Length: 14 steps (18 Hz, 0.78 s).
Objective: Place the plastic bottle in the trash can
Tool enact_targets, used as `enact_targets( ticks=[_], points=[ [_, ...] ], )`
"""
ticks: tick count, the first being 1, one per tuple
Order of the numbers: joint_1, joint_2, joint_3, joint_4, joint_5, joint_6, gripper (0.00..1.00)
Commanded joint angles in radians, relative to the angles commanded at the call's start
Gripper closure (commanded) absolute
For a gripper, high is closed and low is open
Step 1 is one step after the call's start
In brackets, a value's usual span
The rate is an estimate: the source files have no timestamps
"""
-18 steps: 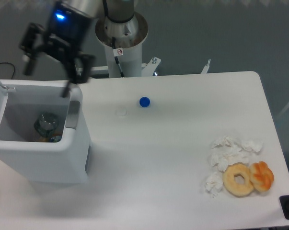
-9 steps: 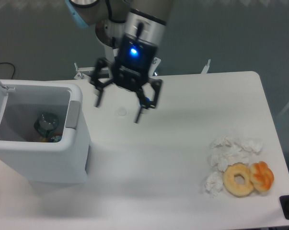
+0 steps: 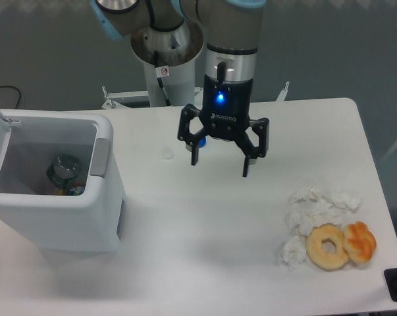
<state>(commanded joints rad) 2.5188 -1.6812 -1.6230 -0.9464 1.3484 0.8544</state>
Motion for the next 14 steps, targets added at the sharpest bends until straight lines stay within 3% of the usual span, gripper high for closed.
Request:
enact_targets(
  ticks=[14],
  points=[
    [-0.002, 0.008, -0.031, -0.006, 0.038, 0.074, 0.0]
  ],
)
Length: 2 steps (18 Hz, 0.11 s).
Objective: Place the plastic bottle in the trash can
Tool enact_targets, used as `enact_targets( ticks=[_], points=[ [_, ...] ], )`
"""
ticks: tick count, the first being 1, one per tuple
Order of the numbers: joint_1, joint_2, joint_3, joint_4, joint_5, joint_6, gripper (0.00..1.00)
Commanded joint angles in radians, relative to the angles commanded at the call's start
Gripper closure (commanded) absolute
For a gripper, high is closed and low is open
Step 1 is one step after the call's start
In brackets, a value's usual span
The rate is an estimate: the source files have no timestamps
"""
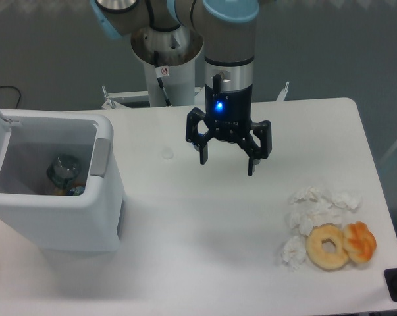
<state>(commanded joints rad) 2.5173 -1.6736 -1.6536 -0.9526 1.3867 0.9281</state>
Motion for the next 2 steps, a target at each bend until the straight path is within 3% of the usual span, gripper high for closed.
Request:
enact_targets(
  ticks=[2],
  points=[
    [0.0, 0.0, 0.002, 0.003, -0.002, 0.0, 0.0]
  ],
)
